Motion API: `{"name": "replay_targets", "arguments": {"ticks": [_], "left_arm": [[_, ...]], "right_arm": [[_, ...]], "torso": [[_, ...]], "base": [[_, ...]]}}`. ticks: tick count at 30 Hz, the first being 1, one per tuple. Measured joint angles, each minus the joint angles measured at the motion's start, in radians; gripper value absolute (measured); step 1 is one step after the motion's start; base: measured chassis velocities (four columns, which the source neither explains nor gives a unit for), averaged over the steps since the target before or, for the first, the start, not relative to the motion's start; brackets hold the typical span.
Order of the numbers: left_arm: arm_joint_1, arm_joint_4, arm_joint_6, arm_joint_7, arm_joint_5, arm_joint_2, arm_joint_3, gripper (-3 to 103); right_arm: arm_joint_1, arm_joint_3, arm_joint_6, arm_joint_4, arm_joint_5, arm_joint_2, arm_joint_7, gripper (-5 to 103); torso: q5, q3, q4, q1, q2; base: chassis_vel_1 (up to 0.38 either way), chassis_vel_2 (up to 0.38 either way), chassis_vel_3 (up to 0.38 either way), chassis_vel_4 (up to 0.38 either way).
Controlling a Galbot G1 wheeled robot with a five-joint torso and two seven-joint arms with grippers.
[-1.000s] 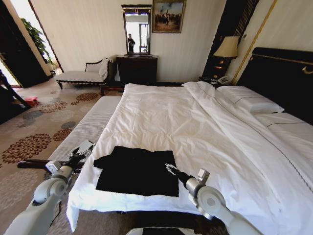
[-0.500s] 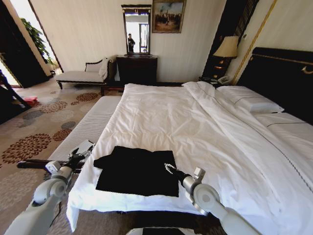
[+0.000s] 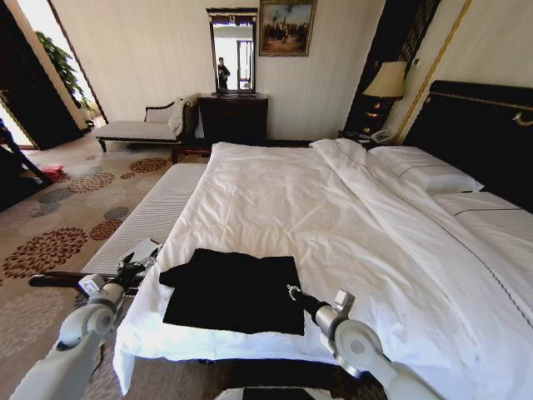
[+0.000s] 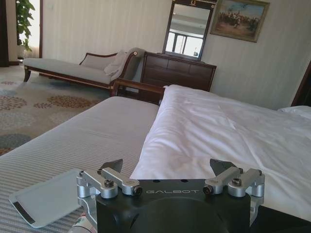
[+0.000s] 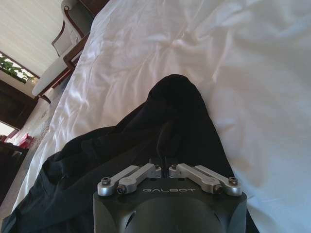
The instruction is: Fold the clothes on the bed.
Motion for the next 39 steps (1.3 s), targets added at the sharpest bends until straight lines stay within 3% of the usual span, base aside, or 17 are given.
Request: {"name": "replay_targets", "arguments": {"ticks": [2, 18, 39], "left_arm": [[0.000, 0.000, -0.001, 0.000, 0.001, 0.000, 0.000, 100], [-0.008, 0.000, -0.007, 0.001, 0.001, -0.008, -0.001, 100], [-0.040, 0.032, -0.007, 0.002, 0.006, -0.019, 0.020, 100]], "right_arm": [[-0.011, 0.007, 0.000, 0.005, -0.004, 0.000, -0.001, 1], [-0.145, 0.140, 0.003, 0.117, 0.012, -0.052, 0.018, 0], [-0.259, 0.189, -0.009, 0.129, -0.029, -0.078, 0.057, 0]], "torso": [[0.0000, 0.000, -0.0001, 0.000, 0.000], [-0.0001, 0.000, -0.0001, 0.000, 0.000], [0.0000, 0.000, -0.0003, 0.000, 0.000]], "base": [[0.000, 0.000, 0.000, 0.000], [0.000, 0.000, 0.000, 0.000], [0.000, 0.000, 0.000, 0.000]]}}
